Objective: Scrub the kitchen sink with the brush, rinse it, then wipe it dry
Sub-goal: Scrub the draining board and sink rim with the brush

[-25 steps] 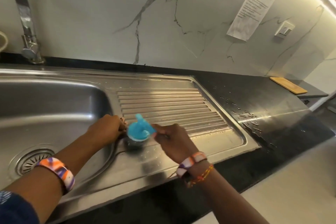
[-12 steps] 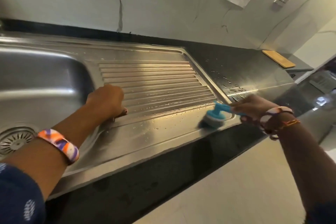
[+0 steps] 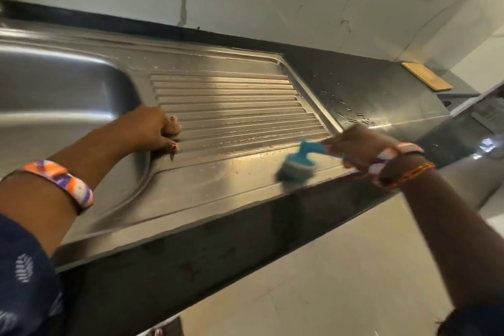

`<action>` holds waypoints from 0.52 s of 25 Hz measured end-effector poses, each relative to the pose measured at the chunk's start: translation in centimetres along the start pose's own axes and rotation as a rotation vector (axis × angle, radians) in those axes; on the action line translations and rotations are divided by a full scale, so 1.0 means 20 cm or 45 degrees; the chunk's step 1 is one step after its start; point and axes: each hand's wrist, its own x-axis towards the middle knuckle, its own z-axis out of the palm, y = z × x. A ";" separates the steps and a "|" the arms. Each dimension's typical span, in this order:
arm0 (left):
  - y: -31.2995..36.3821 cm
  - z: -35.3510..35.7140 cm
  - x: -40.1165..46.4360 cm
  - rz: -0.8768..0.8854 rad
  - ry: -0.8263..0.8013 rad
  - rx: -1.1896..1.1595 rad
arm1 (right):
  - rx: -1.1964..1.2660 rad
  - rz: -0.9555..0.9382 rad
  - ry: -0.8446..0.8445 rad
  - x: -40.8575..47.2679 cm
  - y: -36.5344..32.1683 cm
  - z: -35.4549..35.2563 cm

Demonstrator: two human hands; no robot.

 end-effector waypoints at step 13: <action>0.02 0.06 -0.09 -0.045 0.161 -0.016 | -0.096 -0.769 -0.124 -0.32 -0.39 0.43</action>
